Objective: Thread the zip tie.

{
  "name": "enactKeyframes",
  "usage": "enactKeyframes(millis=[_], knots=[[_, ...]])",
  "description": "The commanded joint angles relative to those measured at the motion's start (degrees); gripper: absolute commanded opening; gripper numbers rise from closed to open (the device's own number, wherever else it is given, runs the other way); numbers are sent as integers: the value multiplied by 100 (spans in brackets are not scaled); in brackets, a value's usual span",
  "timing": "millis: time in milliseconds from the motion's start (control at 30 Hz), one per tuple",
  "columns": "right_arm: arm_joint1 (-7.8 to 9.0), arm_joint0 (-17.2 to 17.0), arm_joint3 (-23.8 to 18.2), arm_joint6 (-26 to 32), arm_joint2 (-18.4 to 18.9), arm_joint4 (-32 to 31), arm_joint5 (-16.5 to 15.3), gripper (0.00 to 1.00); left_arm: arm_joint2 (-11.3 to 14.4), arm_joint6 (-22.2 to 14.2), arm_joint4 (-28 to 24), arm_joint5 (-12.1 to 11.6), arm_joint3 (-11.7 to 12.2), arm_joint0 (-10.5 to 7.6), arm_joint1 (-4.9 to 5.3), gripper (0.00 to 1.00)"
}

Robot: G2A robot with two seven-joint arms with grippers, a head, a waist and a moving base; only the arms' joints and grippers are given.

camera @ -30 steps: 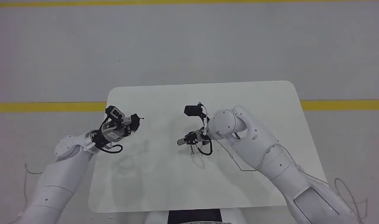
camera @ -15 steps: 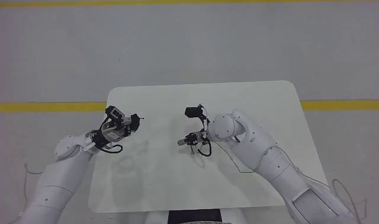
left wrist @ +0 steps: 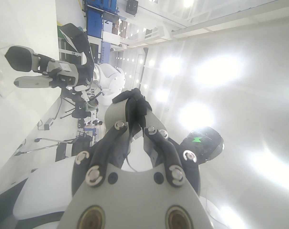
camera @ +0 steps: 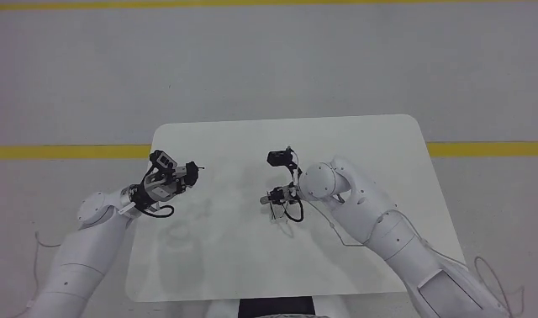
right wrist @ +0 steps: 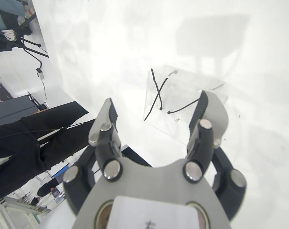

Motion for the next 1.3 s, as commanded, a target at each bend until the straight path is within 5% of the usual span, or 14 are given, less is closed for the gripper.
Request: enactKeyframes(millis=[0,500,767,1267], knots=[[-11,8,55,-18,-6,70,-41,24,0,0,0,0,0,0,0,0],[-154,169,677,-369,-165,393,-104,12,0,0,0,0,0,0,0,0],[-233,255,926,-447,-270,502,-119,24,0,0,0,0,0,0,0,0],[-266,300,942,-338,-307,521,-158,27,0,0,0,0,0,0,0,0]])
